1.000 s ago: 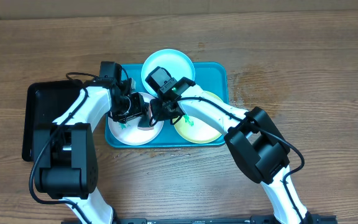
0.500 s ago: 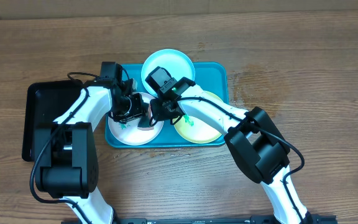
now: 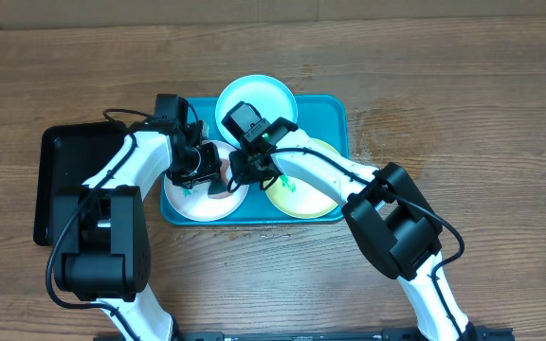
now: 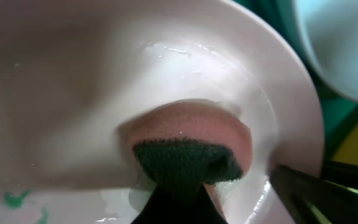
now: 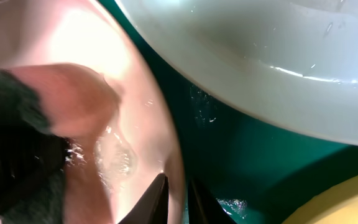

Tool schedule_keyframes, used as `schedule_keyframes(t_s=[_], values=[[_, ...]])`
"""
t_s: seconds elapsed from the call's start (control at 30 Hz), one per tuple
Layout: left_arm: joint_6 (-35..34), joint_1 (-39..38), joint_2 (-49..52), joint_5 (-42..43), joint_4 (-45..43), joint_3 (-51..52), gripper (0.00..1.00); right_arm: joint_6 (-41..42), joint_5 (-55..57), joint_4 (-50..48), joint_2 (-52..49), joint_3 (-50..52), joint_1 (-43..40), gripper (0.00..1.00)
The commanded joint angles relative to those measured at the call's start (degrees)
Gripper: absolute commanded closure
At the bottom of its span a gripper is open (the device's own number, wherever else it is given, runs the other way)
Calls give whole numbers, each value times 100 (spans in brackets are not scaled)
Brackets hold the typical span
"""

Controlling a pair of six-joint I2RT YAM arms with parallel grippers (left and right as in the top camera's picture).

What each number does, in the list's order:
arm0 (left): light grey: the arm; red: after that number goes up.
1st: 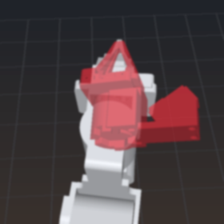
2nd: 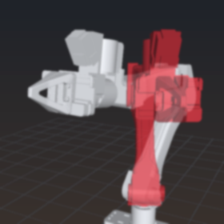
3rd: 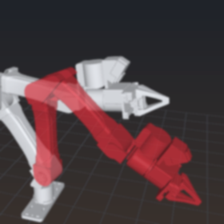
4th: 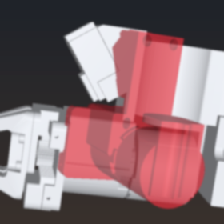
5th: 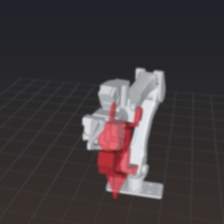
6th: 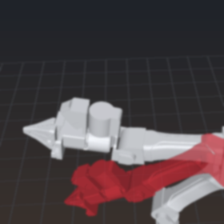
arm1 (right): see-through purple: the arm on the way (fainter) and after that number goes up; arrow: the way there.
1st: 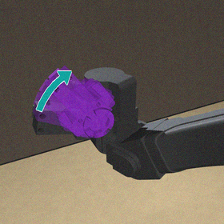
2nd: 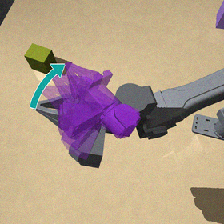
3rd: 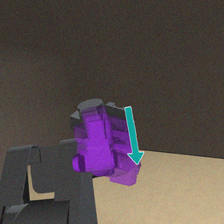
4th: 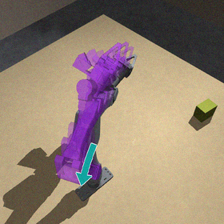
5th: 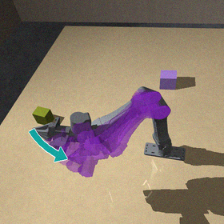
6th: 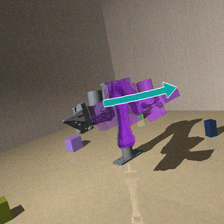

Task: Clean dirty plates on tray and stack at the side
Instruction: 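Scrub the pink plate with the sponge while the right gripper holds it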

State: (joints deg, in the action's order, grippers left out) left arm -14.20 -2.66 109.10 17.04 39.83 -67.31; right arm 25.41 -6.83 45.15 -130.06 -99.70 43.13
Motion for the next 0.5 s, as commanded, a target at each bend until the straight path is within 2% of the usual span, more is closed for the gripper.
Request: schedule_keyframes(t_s=[0.0, 0.23, 0.47], values=[[-61, 120, 103, -1182, 122, -37, 96, -35, 37, 11, -90, 35, -13, 86], [-828, 422, 103, -2457, 431, -44, 96, -33, 37, -28, -90, 35, -13, 86], [-901, 566, 103, -2859, 710, -356, 96, -31, 37, -63, -90, 35, -13, 86]])
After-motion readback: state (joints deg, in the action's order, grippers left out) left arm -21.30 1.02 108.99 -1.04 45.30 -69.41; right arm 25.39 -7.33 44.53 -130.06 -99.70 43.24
